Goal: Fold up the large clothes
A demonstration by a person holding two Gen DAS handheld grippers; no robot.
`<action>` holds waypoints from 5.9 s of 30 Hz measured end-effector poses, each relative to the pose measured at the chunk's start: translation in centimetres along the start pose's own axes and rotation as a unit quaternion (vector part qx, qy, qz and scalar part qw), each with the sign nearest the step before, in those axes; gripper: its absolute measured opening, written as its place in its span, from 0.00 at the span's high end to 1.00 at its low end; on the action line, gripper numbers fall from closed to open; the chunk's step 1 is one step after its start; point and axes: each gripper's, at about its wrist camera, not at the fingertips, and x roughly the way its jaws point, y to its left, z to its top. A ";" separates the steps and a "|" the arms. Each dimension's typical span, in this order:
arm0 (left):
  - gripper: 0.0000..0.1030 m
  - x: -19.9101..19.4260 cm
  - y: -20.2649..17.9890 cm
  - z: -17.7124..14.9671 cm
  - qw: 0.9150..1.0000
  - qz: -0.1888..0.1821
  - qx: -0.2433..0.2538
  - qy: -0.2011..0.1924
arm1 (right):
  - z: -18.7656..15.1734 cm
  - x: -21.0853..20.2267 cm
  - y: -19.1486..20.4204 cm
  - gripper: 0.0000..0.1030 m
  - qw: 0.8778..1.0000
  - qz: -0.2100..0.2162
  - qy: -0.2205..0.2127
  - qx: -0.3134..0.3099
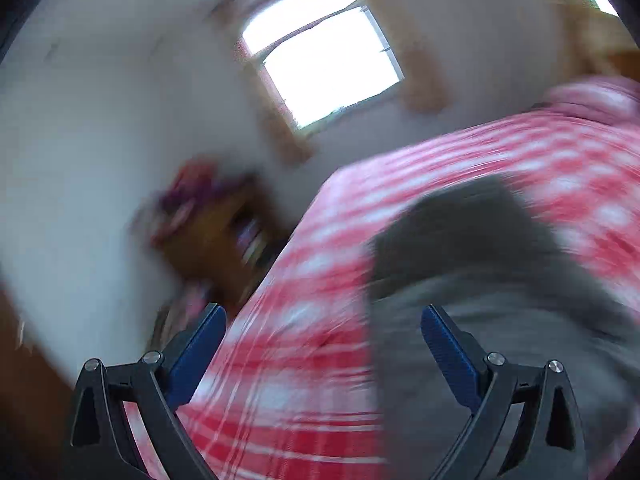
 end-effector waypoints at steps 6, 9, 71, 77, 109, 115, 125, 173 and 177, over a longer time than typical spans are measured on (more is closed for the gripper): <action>0.05 11.9 3.6 0.3 0.988 0.068 -0.088 0.102 | 7.8 -0.5 13.7 0.20 0.994 0.032 -0.018 -0.106; 0.05 13.7 3.9 -0.3 0.984 0.050 -0.104 0.132 | 10.0 0.9 19.9 0.22 0.990 0.053 -0.004 -0.129; 0.01 17.3 -18.4 0.3 0.987 -0.097 0.036 0.119 | -0.7 16.1 11.6 0.30 0.993 0.040 0.110 0.004; 0.01 17.4 -18.5 0.4 0.987 -0.098 0.034 0.119 | -0.7 16.3 11.7 0.29 0.992 0.042 0.115 0.006; 0.01 17.2 -18.3 1.1 0.985 -0.104 0.048 0.129 | -0.6 16.8 11.7 0.26 0.991 0.051 0.119 0.013; 0.01 15.5 -11.4 4.3 0.991 -0.109 -0.039 0.072 | 1.8 12.7 10.3 0.25 0.996 0.054 0.072 0.030; 0.01 20.2 -11.5 2.3 0.989 -0.064 -0.059 0.117 | 5.3 16.3 14.5 0.45 0.990 0.114 0.072 0.035; 0.01 16.1 -5.7 -4.9 0.946 -0.251 -0.091 0.184 | -1.5 11.4 5.2 0.16 0.986 0.126 0.077 0.080; 0.01 15.6 -6.8 -5.6 0.948 -0.251 -0.092 0.175 | -3.6 12.1 4.8 0.16 0.979 0.154 0.095 0.094</action>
